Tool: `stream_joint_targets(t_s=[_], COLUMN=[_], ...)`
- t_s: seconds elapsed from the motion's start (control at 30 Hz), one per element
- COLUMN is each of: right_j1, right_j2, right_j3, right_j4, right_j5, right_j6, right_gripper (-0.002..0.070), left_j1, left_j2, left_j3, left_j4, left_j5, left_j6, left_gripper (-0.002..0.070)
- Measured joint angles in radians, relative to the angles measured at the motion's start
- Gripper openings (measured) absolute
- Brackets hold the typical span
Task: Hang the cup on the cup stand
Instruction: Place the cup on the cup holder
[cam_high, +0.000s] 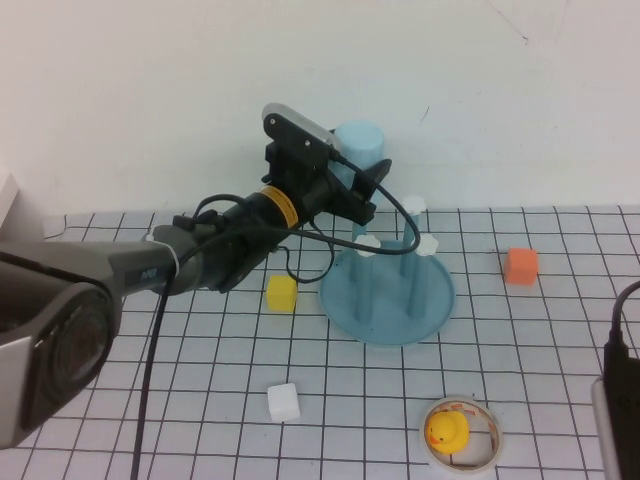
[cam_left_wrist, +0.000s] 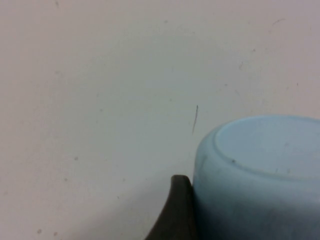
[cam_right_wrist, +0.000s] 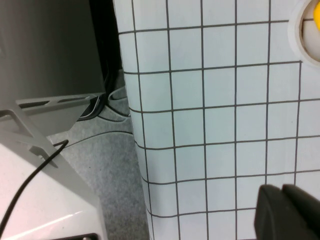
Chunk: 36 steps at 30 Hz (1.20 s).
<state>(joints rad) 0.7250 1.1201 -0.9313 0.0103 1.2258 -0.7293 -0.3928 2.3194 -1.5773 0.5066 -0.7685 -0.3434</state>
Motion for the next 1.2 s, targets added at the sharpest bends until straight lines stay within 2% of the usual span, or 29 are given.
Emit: stream_joint_targets(t_s=[0.33, 0.47, 0.67, 1.2], right_j1=[0.000, 0.000, 0.000, 0.000], right_j2=[0.000, 0.000, 0.000, 0.000], right_j3=[0.000, 0.000, 0.000, 0.000], right_j4=[-0.002, -0.002, -0.002, 0.064], right_j5=[0.001, 0.001, 0.001, 0.001], right_j6=[0.010, 0.010, 0.011, -0.030], right_gripper=[-0.0001, -0.0001, -0.0001, -0.0001], left_j1=[0.000, 0.000, -0.003, -0.008], left_j2=[0.029, 0.029, 0.029, 0.021], left_j3=[-0.007, -0.008, -0.008, -0.008], left_j4=[0.024, 0.052, 0.099, 0.128], left_j5=[0.092, 0.098, 0.108, 0.125], left_j6=[-0.009, -0.090, -0.132, -0.144], left_gripper=[0.0591, 0.0591, 0.0591, 0.0597])
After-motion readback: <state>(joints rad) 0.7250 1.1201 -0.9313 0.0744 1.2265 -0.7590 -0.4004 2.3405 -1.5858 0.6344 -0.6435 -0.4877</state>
